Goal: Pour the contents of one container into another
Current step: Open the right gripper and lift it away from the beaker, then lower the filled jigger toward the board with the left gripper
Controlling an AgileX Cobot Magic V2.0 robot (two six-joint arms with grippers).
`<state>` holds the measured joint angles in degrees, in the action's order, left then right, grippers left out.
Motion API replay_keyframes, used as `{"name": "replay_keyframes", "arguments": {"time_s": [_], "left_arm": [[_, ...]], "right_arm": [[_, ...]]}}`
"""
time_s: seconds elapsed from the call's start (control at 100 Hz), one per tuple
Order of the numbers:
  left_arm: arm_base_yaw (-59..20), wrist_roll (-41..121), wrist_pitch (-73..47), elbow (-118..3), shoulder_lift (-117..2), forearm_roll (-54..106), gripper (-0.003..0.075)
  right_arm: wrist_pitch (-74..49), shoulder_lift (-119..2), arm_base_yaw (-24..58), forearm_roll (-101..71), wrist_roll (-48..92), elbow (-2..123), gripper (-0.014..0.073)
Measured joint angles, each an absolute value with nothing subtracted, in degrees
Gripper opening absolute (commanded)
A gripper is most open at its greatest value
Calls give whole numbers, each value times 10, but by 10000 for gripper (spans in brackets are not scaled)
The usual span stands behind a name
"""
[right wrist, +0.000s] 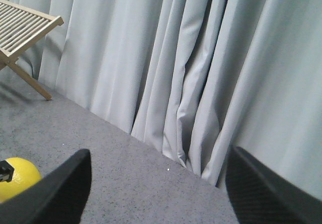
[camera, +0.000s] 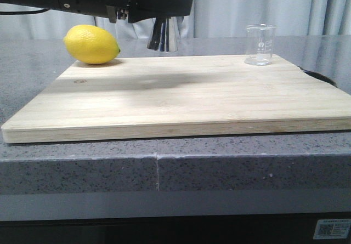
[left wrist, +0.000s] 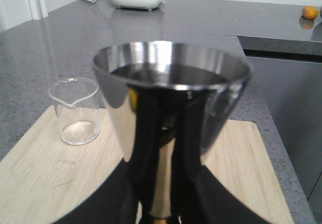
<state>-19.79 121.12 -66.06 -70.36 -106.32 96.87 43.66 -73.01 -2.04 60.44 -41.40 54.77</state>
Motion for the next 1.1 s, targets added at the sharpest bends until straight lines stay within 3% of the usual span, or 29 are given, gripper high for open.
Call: {"name": "replay_keyframes", "arguments": {"time_s": [0.54, 1.1], "left_arm": [[-146, 1216, -664, -704, -1063, 980, -18], [-145, 1235, -663, -699, -1100, 1002, -18]], "right_arm": [[435, -715, -20, 625, -443, 548, 503], [425, -715, -20, 629, -445, 548, 503]]}}
